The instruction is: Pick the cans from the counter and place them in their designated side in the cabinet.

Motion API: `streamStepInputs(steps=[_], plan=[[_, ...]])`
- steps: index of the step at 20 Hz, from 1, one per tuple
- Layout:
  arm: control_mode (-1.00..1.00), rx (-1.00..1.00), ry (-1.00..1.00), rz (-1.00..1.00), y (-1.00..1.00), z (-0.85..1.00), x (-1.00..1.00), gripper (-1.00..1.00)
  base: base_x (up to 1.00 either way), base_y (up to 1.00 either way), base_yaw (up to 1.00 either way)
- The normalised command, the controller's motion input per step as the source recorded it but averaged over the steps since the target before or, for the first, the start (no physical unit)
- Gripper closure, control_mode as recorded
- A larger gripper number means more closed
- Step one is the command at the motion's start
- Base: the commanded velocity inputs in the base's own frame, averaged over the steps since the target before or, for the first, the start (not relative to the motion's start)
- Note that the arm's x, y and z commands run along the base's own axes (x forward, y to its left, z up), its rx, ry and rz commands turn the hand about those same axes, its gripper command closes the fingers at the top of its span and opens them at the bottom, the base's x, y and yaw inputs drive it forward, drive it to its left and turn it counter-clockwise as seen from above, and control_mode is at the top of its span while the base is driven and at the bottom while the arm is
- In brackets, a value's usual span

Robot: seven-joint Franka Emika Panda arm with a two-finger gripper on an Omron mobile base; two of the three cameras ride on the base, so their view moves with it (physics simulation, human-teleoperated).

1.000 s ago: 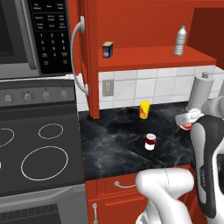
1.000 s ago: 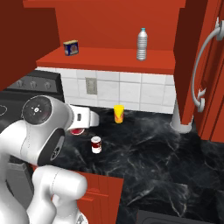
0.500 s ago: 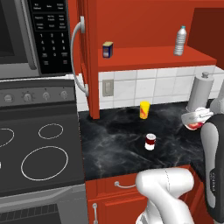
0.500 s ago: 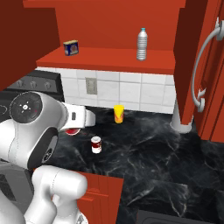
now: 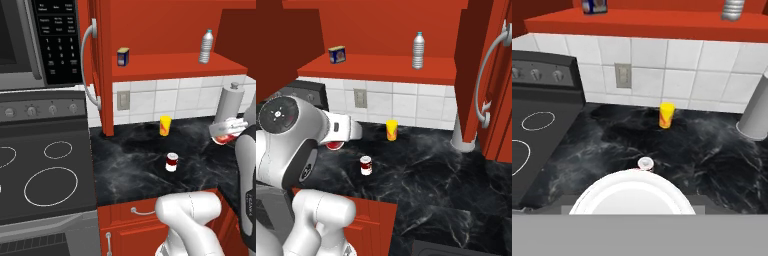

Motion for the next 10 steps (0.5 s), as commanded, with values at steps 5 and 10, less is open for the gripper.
streamStepInputs(steps=[5,10], plan=[[-1.0,0.0,-0.12,0.0,0.16,0.21,-0.04,1.0,0.0,0.0,0.0],[-1.0,-0.01,-0.17,0.0,0.13,0.21,-0.04,1.0,0.0,0.0,0.0]])
